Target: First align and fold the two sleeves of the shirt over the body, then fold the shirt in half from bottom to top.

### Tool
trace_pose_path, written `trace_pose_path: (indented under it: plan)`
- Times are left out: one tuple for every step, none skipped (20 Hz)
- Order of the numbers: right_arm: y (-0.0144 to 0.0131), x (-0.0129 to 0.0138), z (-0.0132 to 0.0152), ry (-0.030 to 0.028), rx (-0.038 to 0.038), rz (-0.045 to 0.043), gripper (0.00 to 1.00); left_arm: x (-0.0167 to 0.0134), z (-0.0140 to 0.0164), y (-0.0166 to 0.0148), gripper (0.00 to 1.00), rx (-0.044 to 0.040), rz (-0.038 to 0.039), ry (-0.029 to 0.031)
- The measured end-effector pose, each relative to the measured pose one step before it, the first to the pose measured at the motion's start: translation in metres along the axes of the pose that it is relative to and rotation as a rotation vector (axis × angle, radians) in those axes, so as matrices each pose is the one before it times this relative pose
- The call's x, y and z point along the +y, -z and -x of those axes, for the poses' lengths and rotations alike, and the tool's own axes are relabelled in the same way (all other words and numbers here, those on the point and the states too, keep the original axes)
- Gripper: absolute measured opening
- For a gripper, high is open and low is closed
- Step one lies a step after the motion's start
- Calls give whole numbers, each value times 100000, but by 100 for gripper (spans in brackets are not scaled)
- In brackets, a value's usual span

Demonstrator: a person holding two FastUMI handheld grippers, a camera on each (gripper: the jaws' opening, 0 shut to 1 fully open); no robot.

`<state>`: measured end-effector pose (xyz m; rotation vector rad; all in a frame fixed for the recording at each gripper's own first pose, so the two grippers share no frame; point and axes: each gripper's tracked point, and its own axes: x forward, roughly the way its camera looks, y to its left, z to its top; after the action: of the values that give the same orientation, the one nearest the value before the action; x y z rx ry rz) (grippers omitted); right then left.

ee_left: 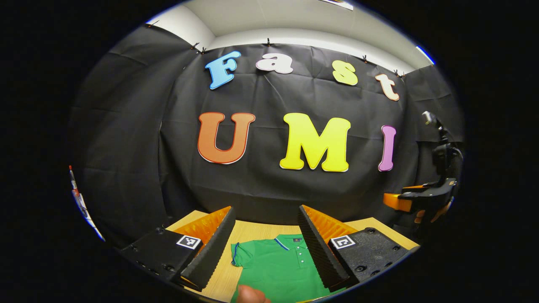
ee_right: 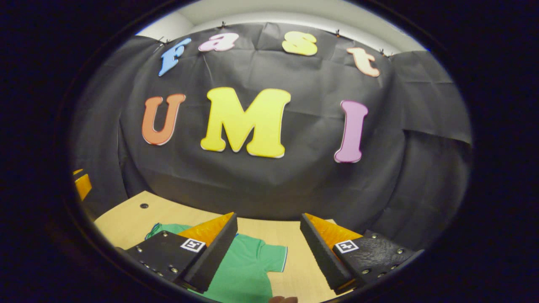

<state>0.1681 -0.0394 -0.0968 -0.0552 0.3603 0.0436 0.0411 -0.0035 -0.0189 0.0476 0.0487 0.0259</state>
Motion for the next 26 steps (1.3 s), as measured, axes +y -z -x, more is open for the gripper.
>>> trace_pose_path:
  plan:
    - [1268, -539, -2030, -616, 4618, -1435, 95, 60, -181, 157, 96, 603, -167, -234]
    - [1057, -558, -1973, -262, 4128, -1690, 95, -21, -140, -31, 96, 369, -300, -330]
    - [1137, -909, -2129, 156, 4431, -1117, 96, 29, -251, 200, 96, 297, -414, -348]
    - [997, -755, -1952, 26, 3727, -763, 95, -160, -203, 170, 96, 474, -345, -35]
    - [1226, -630, -1614, 761, 3983, -390, 96, 21, -213, 118, 96, 603, -283, -280]
    - [1039, -828, -1656, 642, 3809, -891, 96, -109, -155, 131, 96, 547, -183, 155]
    - [917, -614, -1745, 96, 3403, -1818, 96, -218, -163, 169, 96, 753, -320, -56]
    - [667, -656, -1759, 474, 2916, -1455, 96, -50, -163, 194, 96, 520, -247, -291]
    - [970, -474, -1942, 752, 3051, -307, 96, -213, -182, 48, 96, 718, -225, -5]
    - [860, -468, -1987, 1546, 2994, 1077, 96, -280, -231, 145, 96, 781, -208, 66]
    - [941, -449, -1762, 1247, 2539, 1482, 96, -321, -253, 257, 96, 717, 116, 481]
    - [1026, -104, -1763, 916, 3227, 977, 96, -240, -191, 109, 96, 309, 216, 409]
    - [980, -30, -1488, -35, 2525, 36, 96, -328, -168, 143, 96, 629, 144, 205]
    - [545, 29, -1256, -421, 1802, 109, 96, -336, -202, 417, 96, 1441, 220, 357]
    - [455, -375, -1160, 637, 1106, 296, 96, -88, 32, 225, 96, 1200, 556, 43]
    - [323, -205, -1132, 797, 826, -21, 96, -64, -91, 167, 96, 862, 803, -220]
    - [286, -34, -1132, 243, 1123, -473, 96, -57, -191, 349, 96, 971, 513, -691]
    - [312, -57, -581, 200, 1324, -539, 96, 28, -160, 342, 96, 1179, 461, -582]
    - [259, -160, -670, 525, 508, -144, 96, -80, -259, 433, 96, 934, 459, -518]
    - [199, -132, -558, 390, 721, 407, 96, 159, -158, 53, 96, 237, 309, -678]
    - [301, 180, -407, -186, 568, 470, 96, 129, -48, -161, 96, -321, 64, -370]
    - [172, 162, -364, -350, 352, 566, 96, 184, -191, -22, 96, 77, -528, -659]
    - [293, 70, -302, -83, 621, 658, 96, 219, -147, 157, 96, 153, -595, -625]
    - [325, 150, -257, -546, 769, 311, 96, 66, -162, 2, 96, 240, -280, -396]
    - [551, 303, -277, -1382, 1391, -32, 96, -7, -189, 250, 96, 245, -94, -157]
    - [71, 428, 1, -3106, -33, -3084, 97, 10, -62, 164, 96, 612, -67, -323]
